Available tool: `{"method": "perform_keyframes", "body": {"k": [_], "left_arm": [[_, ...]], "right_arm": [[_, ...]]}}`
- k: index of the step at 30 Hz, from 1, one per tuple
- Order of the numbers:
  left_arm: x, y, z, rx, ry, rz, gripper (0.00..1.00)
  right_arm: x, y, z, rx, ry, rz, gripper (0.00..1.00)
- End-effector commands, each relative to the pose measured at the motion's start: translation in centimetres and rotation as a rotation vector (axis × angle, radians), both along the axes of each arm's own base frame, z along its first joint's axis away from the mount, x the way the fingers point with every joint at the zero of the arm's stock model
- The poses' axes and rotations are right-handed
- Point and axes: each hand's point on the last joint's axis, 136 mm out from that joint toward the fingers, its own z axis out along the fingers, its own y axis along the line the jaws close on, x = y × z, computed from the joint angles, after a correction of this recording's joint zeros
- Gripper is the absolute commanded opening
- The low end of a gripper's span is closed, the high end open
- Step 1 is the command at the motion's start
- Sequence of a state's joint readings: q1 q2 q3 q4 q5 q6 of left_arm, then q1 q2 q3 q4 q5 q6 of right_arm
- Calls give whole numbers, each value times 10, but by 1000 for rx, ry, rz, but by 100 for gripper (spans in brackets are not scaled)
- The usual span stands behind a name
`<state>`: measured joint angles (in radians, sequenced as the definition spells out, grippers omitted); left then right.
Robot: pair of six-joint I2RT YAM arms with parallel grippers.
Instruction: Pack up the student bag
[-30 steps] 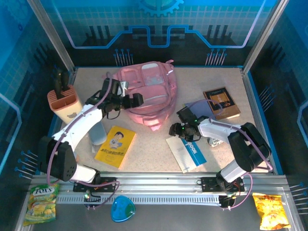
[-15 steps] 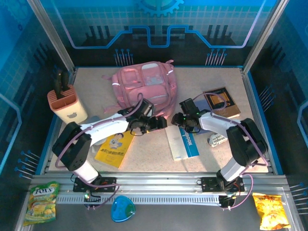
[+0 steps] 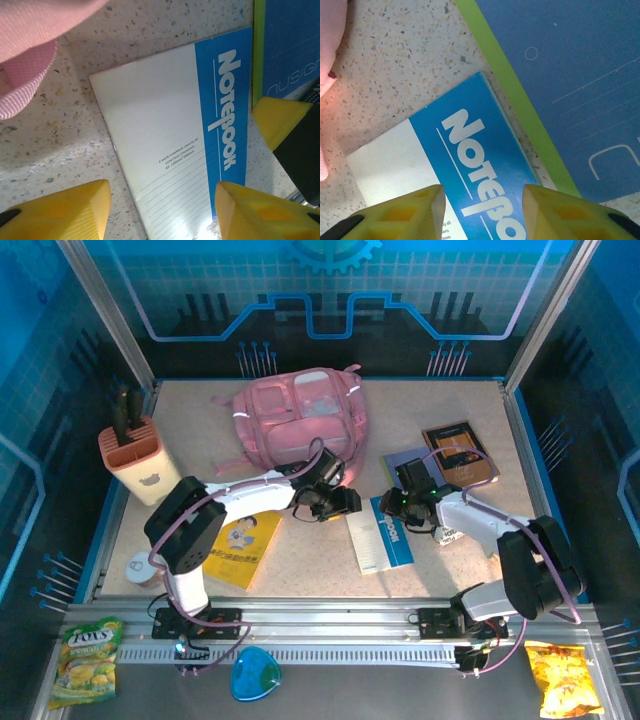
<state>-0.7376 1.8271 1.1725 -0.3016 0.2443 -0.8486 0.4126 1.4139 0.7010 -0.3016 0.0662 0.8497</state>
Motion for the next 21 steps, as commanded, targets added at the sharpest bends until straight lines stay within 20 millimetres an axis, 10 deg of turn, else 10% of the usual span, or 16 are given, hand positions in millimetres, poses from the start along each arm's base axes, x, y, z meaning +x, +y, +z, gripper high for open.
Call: {"method": "perform_keyframes", "body": {"k": [1, 21], "left_arm": [[-8, -7, -10, 56, 65, 21, 52], [-16, -7, -37, 136, 136, 67, 51]], "right_arm": [[-13, -11, -17, -54, 79, -27, 40], [-29, 1, -46, -9, 160, -39, 44]]}}
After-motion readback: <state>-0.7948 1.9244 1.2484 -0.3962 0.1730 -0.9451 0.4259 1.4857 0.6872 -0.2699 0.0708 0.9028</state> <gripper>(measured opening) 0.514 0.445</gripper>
